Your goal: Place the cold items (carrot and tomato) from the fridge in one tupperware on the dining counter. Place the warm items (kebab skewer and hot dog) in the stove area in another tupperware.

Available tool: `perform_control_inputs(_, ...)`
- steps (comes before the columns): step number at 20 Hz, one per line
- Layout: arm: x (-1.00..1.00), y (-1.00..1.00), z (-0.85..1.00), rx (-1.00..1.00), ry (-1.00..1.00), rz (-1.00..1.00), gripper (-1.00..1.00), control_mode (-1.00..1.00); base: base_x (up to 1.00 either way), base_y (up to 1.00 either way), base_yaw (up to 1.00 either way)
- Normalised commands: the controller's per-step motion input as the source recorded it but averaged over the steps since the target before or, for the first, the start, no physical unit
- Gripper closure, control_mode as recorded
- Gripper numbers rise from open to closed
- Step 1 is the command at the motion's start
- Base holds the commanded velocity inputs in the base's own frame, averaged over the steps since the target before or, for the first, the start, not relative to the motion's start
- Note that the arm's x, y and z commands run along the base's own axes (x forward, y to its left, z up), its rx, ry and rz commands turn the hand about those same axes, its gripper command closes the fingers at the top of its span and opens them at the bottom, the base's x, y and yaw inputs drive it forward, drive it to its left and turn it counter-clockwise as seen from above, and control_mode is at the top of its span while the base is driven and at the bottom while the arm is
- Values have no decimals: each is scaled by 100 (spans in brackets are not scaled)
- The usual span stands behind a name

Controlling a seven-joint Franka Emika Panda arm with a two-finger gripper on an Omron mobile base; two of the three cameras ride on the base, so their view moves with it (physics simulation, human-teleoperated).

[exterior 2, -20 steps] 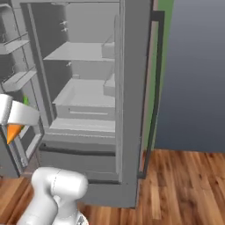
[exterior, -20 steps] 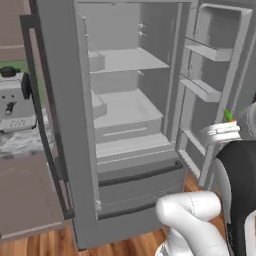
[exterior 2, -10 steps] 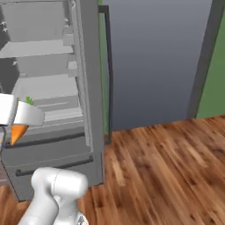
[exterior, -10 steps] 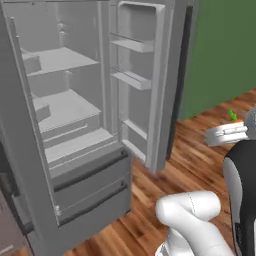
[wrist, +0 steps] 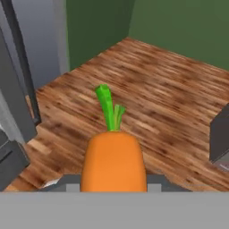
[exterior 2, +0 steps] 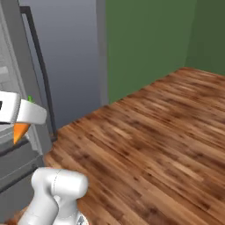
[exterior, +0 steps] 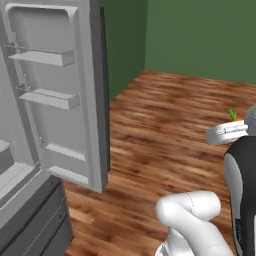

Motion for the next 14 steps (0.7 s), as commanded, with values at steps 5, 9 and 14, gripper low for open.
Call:
perform_control_inputs(5,0,0,0,0,0,0,100,100,20,-39,-64)
perform_control_inputs(9,0,0,0,0,0,0,100,100,60,-44,-56)
perform_control_inputs(14,0,0,0,0,0,0,100,100,83,-26,-48)
